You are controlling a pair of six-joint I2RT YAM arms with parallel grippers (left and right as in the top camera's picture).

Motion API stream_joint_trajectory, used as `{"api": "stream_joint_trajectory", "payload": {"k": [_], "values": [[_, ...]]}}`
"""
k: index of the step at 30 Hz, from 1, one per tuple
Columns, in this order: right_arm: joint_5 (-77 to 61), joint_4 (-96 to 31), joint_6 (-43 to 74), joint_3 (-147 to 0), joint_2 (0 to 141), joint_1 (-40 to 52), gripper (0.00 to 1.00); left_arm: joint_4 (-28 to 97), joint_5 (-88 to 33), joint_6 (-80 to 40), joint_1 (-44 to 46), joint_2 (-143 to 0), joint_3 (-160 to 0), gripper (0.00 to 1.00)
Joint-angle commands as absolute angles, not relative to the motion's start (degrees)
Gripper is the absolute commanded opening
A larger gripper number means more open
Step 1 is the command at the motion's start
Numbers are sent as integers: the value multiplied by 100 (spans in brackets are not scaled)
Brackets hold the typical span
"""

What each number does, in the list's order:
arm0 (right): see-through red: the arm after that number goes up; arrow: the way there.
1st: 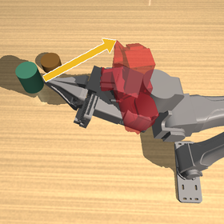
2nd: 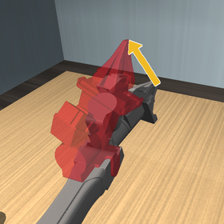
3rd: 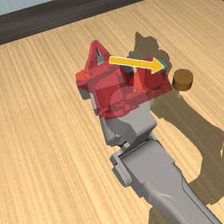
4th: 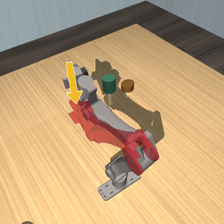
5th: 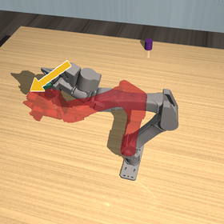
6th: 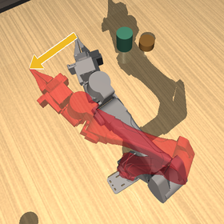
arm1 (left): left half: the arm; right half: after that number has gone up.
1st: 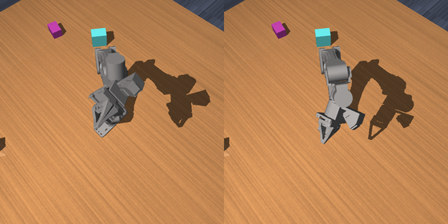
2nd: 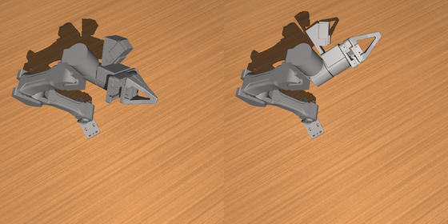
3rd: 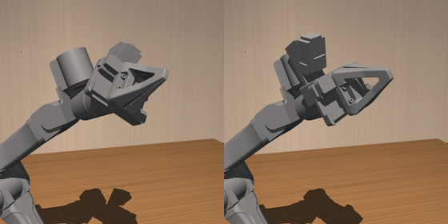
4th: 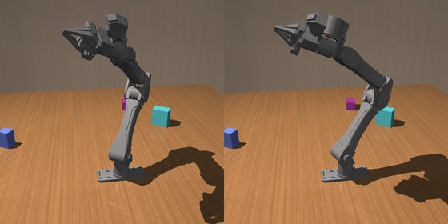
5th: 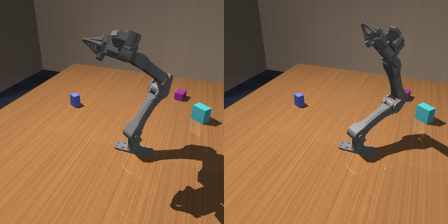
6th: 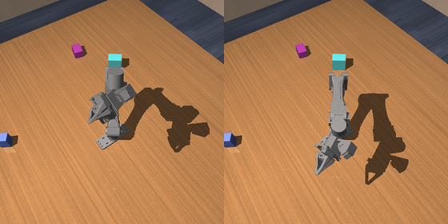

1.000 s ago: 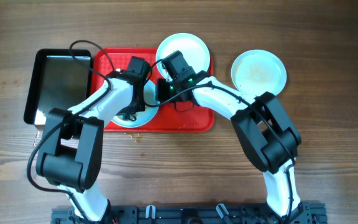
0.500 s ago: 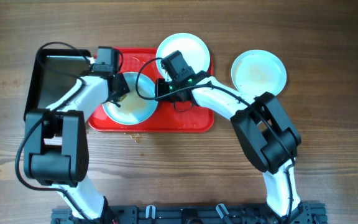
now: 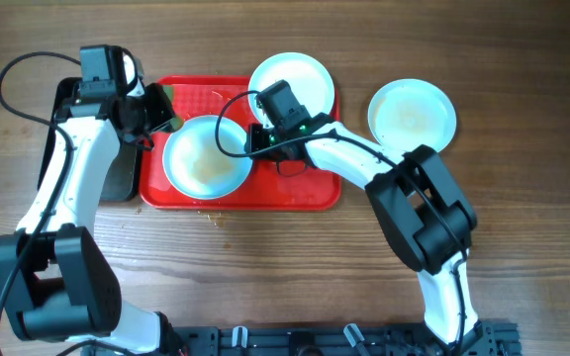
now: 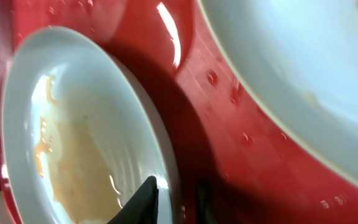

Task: Clean dirty plates on tray and stack at the side
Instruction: 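Withdraw the sponge toward the black tray with the left gripper, then lift the second plate with the right gripper, stack it on the cleaned plate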

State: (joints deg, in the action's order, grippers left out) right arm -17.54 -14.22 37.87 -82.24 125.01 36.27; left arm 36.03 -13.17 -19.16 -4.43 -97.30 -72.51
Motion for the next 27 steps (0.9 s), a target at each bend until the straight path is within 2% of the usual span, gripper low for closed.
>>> {"api": "stream_joint_trajectory", "payload": {"k": [1, 2, 3, 7, 10, 14, 19, 25, 27], "values": [[-1791, -1326, 3769, -8250, 12857, 3642, 16, 3588, -1061, -1800, -467, -9730, -7286, 4], [-1793, -1326, 3769, -8250, 12864, 3669, 13, 3603, -1061, -1800, -467, -9730, -7286, 4], [-1806, -1337, 3767, -8250, 12877, 3710, 5, 3612, -1059, -1800, -467, -9730, -7271, 4], [-2191, -1835, 3732, -8455, 12746, 3594, 4, 3697, -1057, -1800, -467, -9730, -7234, 4], [-1914, -2421, 3004, -8718, 12307, 3402, 4, 3804, -1057, -1824, -467, -9730, -7234, 4], [-878, -2864, 2204, -8724, 11469, 3402, 4, 3806, -1059, -1841, -467, -9730, -7231, 4], [1260, -3033, 1710, -8729, 10650, 3597, 4, 3826, -1057, -1841, -467, -9730, -7231, 4], [3820, -2755, 856, -8726, 10628, 4506, 4, 3841, -1057, -1844, -467, -9730, -7231, 4], [4429, -2390, 115, -8726, 10628, 4823, 4, 3844, -1057, -1844, -467, -9730, -7231, 4]]}}
